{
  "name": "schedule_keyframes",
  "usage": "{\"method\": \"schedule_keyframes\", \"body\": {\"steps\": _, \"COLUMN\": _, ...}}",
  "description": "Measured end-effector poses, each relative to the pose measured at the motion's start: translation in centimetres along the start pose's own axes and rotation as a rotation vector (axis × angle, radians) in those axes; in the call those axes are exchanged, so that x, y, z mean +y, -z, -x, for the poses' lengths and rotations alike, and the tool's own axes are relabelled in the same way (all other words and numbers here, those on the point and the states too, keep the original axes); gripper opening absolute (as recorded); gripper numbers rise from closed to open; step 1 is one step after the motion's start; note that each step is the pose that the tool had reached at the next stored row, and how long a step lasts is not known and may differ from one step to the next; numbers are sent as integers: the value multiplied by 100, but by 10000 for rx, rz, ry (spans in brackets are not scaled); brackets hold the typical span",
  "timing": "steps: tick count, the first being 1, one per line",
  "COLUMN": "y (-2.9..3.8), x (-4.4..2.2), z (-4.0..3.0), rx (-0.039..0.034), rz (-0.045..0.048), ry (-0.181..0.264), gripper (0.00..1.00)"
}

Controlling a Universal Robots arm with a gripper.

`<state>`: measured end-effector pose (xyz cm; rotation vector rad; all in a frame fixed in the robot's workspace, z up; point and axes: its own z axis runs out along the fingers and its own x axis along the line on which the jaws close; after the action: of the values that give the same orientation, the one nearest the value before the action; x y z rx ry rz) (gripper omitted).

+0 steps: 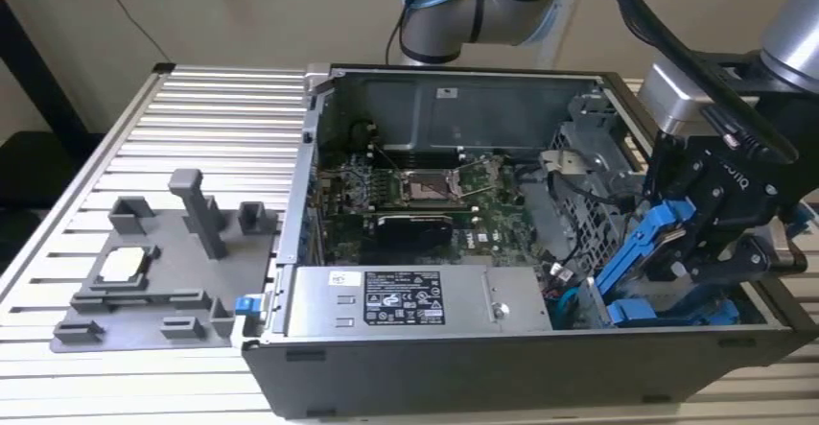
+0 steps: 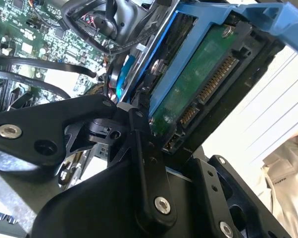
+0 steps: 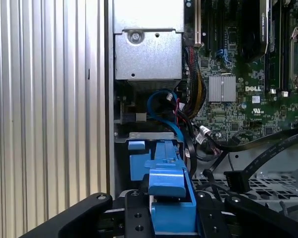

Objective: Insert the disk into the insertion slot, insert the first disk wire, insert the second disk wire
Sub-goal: 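Insert the disk into the insertion slot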

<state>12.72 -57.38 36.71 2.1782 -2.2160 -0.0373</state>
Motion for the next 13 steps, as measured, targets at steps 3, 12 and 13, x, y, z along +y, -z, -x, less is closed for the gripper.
{"method": "schedule_keyframes", "body": {"steps": 3, "y": 0, "x": 0, "z": 0, "rx": 2, "rz": -1, "ry": 0, "gripper": 35}}
{"method": "schedule_keyframes", "body": {"steps": 12, "y": 45, "x": 2, "z": 0, "rx": -1, "rz": 0, "ry": 0, "gripper": 47}}
{"method": "schedule_keyframes", "body": {"steps": 13, "y": 62, "x": 3, "z": 0, "rx": 0, "rz": 0, "ry": 0, "gripper": 47}}
